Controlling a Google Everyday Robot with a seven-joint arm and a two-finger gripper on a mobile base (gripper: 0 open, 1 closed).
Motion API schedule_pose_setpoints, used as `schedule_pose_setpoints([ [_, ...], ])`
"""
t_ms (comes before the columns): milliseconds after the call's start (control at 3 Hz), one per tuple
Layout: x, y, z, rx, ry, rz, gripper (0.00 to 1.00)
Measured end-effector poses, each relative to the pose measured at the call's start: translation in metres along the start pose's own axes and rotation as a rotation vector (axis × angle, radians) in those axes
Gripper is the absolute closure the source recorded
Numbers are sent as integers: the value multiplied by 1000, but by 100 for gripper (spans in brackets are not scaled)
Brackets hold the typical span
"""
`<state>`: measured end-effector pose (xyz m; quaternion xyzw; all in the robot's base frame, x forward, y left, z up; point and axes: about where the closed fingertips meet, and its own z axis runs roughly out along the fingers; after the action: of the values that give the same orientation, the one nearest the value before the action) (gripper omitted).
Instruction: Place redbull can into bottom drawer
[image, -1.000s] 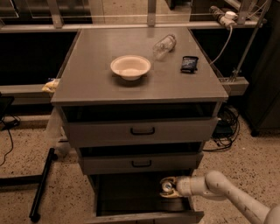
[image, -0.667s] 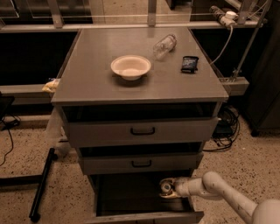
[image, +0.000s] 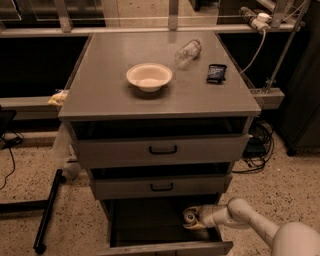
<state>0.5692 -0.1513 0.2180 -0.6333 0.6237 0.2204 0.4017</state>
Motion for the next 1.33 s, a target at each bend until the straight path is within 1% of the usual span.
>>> schedule_pose_setpoints([
  [333, 14, 3, 8, -12, 24, 26, 100],
  [667, 26, 7, 12, -10, 29, 63, 100],
  [1000, 34, 11, 14, 3, 9, 102, 100],
  [1333, 34, 11, 14, 4, 9, 103, 81],
])
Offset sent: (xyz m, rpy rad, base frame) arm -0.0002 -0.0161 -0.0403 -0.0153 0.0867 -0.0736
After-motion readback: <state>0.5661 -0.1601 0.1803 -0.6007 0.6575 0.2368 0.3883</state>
